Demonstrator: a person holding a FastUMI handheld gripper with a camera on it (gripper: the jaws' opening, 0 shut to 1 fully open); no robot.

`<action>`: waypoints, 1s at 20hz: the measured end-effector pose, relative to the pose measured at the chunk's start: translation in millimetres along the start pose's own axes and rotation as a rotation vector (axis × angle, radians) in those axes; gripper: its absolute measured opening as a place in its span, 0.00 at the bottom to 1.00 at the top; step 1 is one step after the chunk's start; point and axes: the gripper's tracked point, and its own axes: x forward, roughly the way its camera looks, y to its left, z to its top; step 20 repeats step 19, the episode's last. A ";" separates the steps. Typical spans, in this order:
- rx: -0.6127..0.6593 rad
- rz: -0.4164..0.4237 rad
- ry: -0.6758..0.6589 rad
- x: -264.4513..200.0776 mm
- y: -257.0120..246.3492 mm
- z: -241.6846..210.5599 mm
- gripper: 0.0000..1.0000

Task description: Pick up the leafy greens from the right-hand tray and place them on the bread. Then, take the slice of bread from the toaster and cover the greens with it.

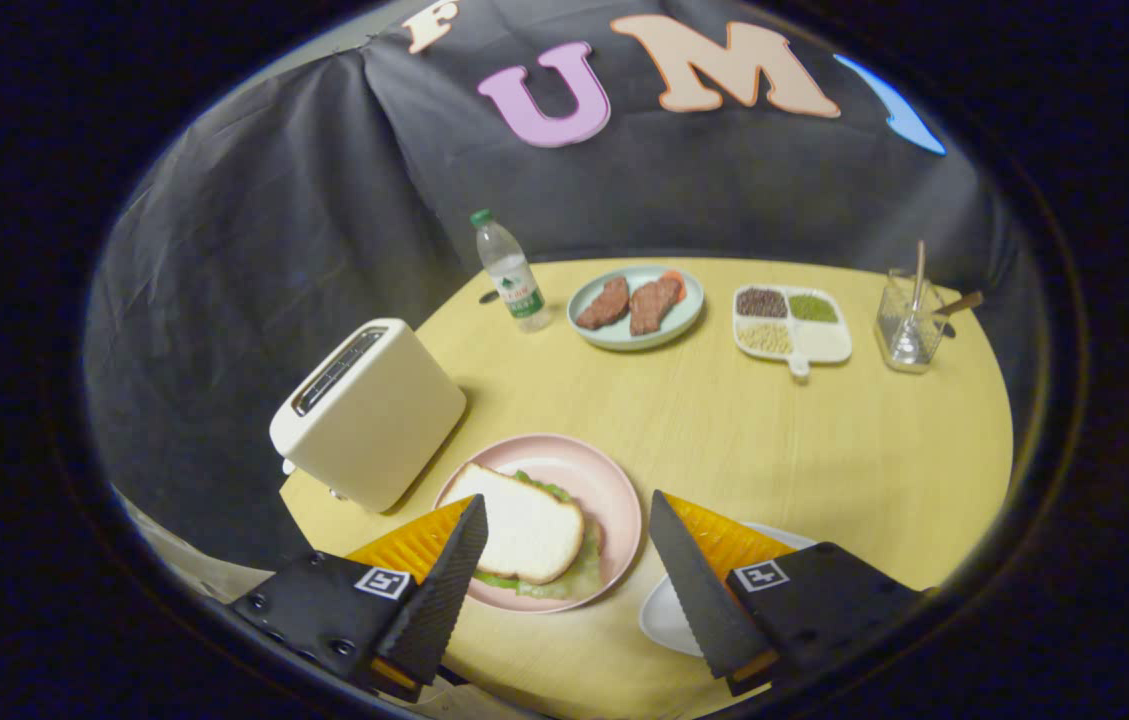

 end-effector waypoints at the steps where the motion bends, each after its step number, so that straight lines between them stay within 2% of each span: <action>1: -0.018 -0.006 -0.043 -7.8 0.1 6.3 1.00; 6: -0.096 -0.067 -0.255 -45.1 -3.8 41.6 1.00; 12: -0.175 -0.182 -0.510 -92.7 -10.9 87.3 1.00; 15: -0.230 -0.213 -0.584 -109.1 -7.3 99.9 1.00; 20: -0.241 -0.235 -0.642 -121.9 -2.6 110.3 1.00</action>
